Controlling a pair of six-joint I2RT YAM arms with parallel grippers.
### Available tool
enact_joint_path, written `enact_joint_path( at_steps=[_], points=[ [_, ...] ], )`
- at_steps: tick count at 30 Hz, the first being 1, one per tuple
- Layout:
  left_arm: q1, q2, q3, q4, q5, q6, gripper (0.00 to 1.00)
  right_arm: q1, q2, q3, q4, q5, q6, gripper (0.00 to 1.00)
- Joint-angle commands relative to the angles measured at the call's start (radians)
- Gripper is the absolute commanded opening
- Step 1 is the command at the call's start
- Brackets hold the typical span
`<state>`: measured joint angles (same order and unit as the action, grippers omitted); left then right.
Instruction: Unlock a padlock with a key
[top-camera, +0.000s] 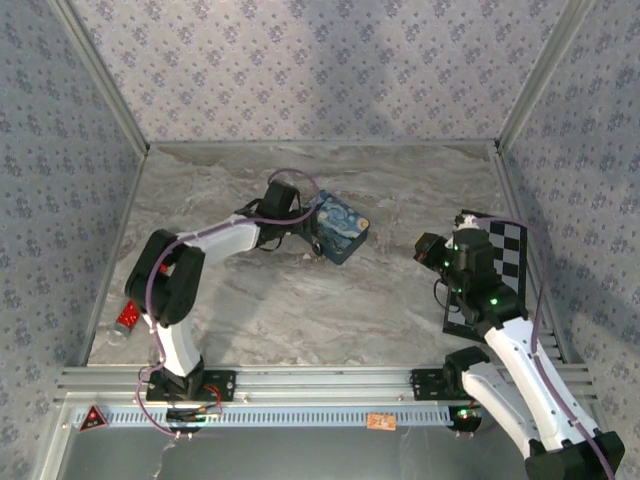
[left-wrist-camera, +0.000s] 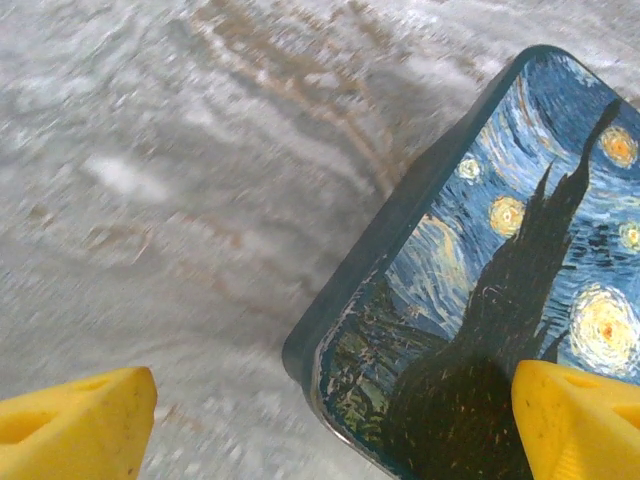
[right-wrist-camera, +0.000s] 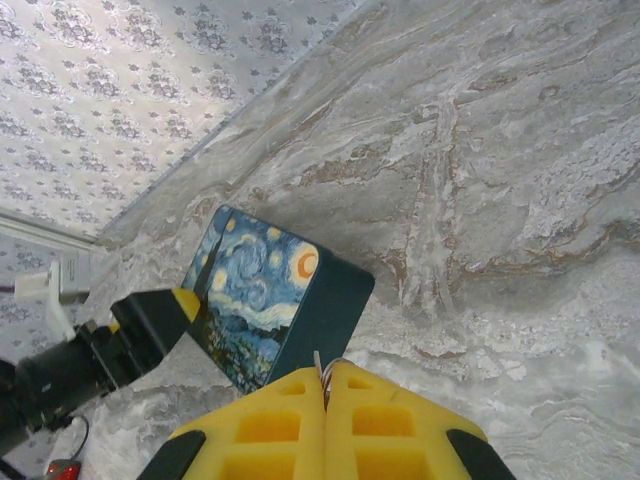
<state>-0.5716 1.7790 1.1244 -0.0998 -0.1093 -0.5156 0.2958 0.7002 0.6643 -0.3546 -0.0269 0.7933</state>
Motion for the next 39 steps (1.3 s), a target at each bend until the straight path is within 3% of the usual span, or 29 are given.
enact_joint_path(
  at_steps=[1,9,15,18,23,27,30,39],
  points=[
    [-0.010,-0.063,-0.117,-0.106,-0.050,-0.009,0.91,-0.003,0.009,-0.006,0.032,-0.021,0.017,0.00],
    [-0.156,-0.242,-0.229,-0.168,-0.089,-0.035,0.92,0.003,0.016,-0.018,0.043,-0.020,0.024,0.00],
    [-0.160,-0.363,-0.226,-0.224,-0.125,-0.042,0.97,0.011,0.021,-0.026,0.057,-0.033,0.028,0.00],
    [-0.180,-0.456,-0.257,-0.201,-0.073,-0.024,0.96,0.028,0.017,-0.031,0.055,-0.038,0.013,0.00],
    [-0.300,-0.532,-0.339,-0.116,0.031,-0.025,0.86,0.064,0.004,-0.066,0.082,-0.037,0.004,0.00],
    [-0.386,-0.477,-0.390,0.022,0.089,-0.120,0.77,0.092,0.007,-0.094,0.105,-0.022,0.020,0.00],
    [-0.409,-0.356,-0.318,-0.030,0.041,-0.189,0.66,0.106,0.010,-0.098,0.113,-0.012,0.029,0.00],
    [-0.455,-0.141,-0.228,0.039,-0.067,-0.143,0.68,0.119,-0.012,-0.092,0.106,0.000,0.028,0.00]
  ],
)
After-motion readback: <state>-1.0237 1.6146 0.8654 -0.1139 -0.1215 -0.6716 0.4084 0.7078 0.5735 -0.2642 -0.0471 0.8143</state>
